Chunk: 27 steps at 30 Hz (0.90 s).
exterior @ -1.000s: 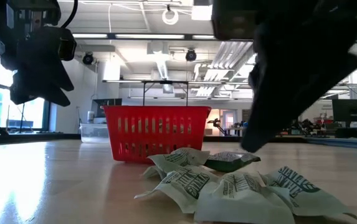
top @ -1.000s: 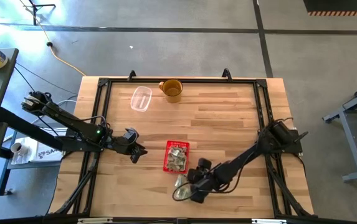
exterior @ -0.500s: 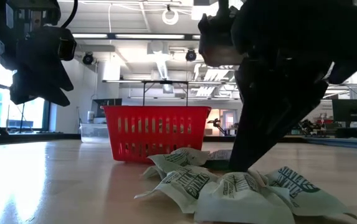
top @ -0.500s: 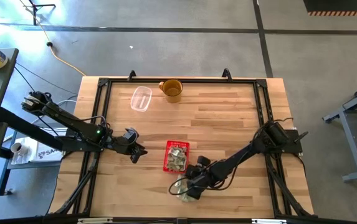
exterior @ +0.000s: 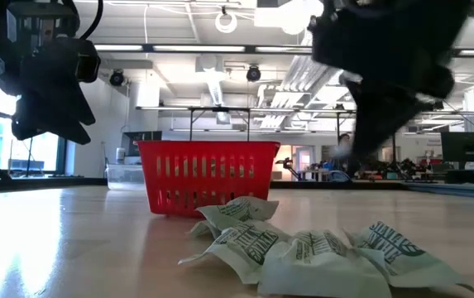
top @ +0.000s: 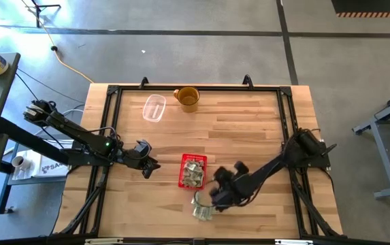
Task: Pick and place Stevia / Truvia into bins
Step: Put the green stevia packet into the red basket
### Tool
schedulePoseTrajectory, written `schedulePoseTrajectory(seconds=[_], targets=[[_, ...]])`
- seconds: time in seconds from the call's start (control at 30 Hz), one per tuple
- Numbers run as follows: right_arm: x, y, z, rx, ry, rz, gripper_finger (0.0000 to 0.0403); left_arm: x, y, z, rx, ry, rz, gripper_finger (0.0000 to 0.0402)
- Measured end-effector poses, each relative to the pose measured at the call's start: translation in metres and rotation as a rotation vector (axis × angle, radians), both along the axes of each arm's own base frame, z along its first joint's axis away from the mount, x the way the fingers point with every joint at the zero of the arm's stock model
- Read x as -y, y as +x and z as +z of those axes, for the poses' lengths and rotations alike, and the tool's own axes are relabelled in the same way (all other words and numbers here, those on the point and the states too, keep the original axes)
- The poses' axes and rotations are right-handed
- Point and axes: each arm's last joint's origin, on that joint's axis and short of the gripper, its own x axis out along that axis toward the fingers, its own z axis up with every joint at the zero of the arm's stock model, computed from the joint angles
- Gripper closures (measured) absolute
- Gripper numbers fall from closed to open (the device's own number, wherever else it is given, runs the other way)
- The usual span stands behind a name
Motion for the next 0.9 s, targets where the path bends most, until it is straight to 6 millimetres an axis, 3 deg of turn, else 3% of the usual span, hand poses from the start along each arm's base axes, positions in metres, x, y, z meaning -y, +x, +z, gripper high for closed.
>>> schedulePoseTrajectory(seconds=[0.17, 0.3, 0.4, 0.57, 0.9], targets=[[0.028, 0.026, 0.02, 0.134, -0.023, 0.068, 0.0381, 0.0, 0.0, 0.0, -0.002, 0.008, -0.005, 0.0204], [0.043, 0.064, 0.031, 0.323, 0.077, 0.241, 0.0386, 0.0, 0.0, 0.0, -0.006, 0.01, -0.005, 0.0204], [0.051, 0.082, 0.034, 0.404, 0.165, 0.357, 0.039, 0.0, 0.0, -0.001, -0.006, 0.006, -0.002, 0.0204], [0.064, 0.079, 0.013, 0.252, 0.217, 0.328, 0.0375, 0.0, 0.0, 0.0, -0.006, 0.004, 0.0, 0.0204], [0.084, 0.081, 0.009, 0.265, 0.146, 0.139, 0.0249, 0.0, 0.0, -0.001, -0.006, 0.004, 0.001, 0.0204]])
